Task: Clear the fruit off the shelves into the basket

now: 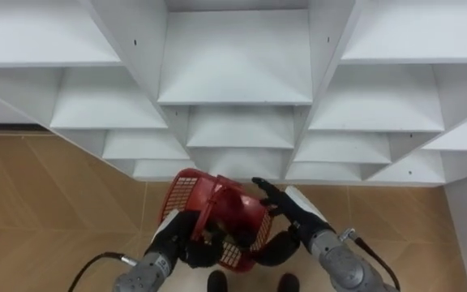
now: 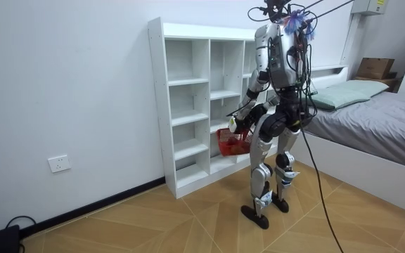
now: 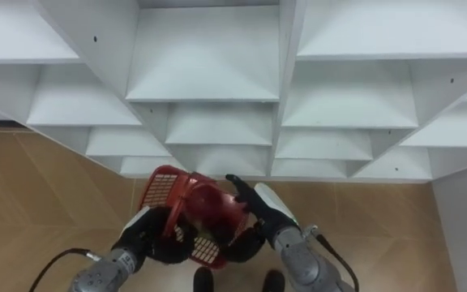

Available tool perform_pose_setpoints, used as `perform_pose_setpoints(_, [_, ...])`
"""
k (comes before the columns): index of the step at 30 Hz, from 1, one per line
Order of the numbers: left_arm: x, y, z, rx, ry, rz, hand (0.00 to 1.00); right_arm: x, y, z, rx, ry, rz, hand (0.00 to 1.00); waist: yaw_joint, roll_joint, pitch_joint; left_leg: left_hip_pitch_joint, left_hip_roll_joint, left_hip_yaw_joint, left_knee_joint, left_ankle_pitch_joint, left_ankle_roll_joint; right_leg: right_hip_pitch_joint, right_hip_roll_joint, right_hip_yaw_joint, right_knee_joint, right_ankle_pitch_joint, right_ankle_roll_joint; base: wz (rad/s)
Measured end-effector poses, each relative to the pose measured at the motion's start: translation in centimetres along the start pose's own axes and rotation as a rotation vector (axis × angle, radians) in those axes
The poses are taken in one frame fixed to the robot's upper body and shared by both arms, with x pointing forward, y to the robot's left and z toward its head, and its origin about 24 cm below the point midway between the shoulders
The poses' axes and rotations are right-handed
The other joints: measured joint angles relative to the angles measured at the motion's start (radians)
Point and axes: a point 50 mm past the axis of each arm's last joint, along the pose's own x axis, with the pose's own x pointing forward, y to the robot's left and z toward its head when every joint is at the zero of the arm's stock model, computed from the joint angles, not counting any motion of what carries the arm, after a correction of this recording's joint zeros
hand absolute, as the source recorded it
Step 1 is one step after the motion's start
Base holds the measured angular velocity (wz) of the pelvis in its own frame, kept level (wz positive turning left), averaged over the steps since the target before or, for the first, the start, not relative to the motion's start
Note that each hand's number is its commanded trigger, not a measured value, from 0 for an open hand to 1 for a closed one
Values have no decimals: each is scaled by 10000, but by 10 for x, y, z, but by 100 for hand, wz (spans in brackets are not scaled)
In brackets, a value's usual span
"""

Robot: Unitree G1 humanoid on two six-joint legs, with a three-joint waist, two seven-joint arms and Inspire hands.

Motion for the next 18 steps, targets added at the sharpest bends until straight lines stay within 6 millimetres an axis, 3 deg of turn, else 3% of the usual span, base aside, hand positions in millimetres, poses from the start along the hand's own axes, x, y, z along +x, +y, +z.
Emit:
perform_pose_setpoints(1, [-2, 1, -3, 6, 102, 27, 100, -2, 0, -3, -6, 84, -3, 0, -13, -16, -13, 108, 0, 0, -27, -11, 0, 97, 8, 18, -21, -10, 11, 0])
perform_pose_setpoints(3, [-11, 7, -19, -59, 547, 230, 100, -6, -2, -11, -50, 324, -38, 0, -56, -76, -122, 519, 6, 30, -247, -34, -12, 421, 60, 106, -134, -16, 22, -9])
perform_pose_setpoints(8, [-27, 15, -45, -433, 1353, 712, 100, -21, -3, -30, 439, 948, -425, 0, -109, -193, -295, 1198, 9, 66, -485, -53, -34, 1062, 113, 139, -347, -35, 55, -2])
perform_pose_setpoints(18, [-48, 19, -78, -1189, 2465, 1382, 100, -41, 6, -51, 1231, 1675, -690, 0, -127, -362, -305, 2145, 20, 88, -739, -112, -78, 1996, 186, 204, -656, -74, 88, -1])
